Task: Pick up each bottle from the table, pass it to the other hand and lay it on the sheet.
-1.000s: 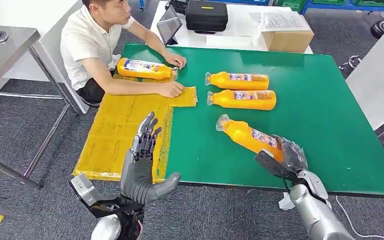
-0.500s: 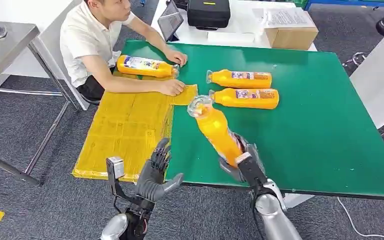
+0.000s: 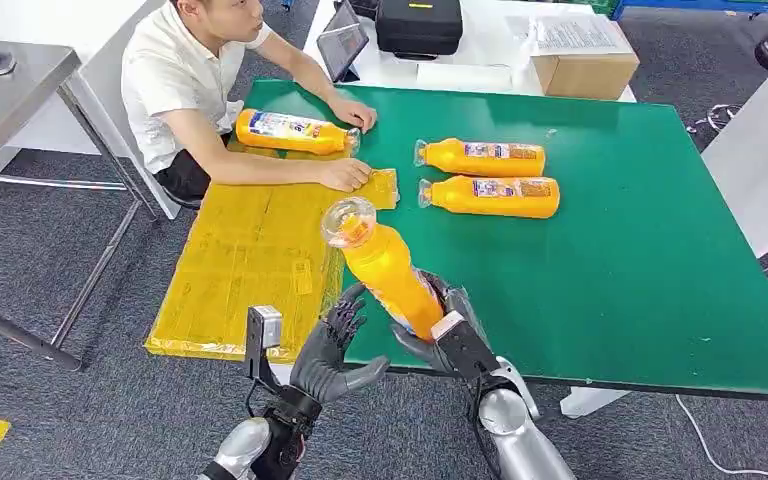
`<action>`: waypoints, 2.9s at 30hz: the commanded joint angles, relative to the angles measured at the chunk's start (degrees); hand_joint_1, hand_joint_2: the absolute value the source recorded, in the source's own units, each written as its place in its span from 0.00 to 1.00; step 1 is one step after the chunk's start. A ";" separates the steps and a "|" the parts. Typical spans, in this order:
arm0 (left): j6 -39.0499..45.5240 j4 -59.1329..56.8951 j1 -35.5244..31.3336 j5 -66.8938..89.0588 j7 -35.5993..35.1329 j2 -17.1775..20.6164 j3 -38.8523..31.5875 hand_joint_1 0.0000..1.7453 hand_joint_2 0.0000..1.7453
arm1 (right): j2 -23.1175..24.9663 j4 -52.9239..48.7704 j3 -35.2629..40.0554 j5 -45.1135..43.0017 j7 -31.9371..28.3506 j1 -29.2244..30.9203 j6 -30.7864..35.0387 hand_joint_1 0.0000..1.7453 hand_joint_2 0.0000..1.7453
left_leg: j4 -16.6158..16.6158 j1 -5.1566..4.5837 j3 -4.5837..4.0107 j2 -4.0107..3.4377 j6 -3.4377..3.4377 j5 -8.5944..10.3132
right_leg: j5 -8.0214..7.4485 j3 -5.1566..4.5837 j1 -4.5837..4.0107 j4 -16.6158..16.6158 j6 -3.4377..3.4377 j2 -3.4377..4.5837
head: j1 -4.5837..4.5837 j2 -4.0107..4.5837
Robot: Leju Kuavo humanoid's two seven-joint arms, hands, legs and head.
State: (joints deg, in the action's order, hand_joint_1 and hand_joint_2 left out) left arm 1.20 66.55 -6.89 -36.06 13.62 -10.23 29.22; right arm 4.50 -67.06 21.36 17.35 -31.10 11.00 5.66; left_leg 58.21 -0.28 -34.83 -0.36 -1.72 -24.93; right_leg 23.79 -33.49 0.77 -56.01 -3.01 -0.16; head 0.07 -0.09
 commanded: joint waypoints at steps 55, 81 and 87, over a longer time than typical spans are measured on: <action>21.54 5.49 -7.51 14.36 16.15 -0.68 -14.95 1.00 1.00 | 7.48 22.63 20.48 6.35 -1.80 -1.13 13.20 0.00 1.00 | -0.08 0.02 -0.12 0.29 0.11 0.00 | 0.07 -0.13 0.00 0.03 0.10 -0.20 | 0.02 0.00; 10.32 -32.75 -28.99 79.22 -7.78 7.25 -12.80 0.59 1.00 | 7.84 2.86 5.74 0.43 -8.90 -7.21 18.75 0.00 1.00 | 0.04 0.10 -0.17 0.15 0.21 0.02 | 0.09 -0.22 -0.08 -0.12 0.13 -0.12 | 0.00 0.00; 5.74 -34.13 -28.27 73.17 -5.52 7.25 -15.35 0.04 1.00 | 7.34 3.16 6.72 -0.76 -8.90 -7.15 19.31 0.00 1.00 | -0.04 0.08 -0.06 0.05 0.22 0.04 | 0.03 -0.15 -0.06 -0.06 0.14 0.01 | 0.00 0.00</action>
State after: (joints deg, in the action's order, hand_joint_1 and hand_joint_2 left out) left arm 11.32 39.87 -32.21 42.60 6.43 -4.11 16.50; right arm 12.61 -64.41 28.85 18.05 -39.95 3.33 24.79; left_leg 58.23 -0.27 -35.18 -0.26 -1.62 -24.83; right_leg 23.77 -33.90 0.78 -56.11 -3.00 -0.24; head 0.07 -0.09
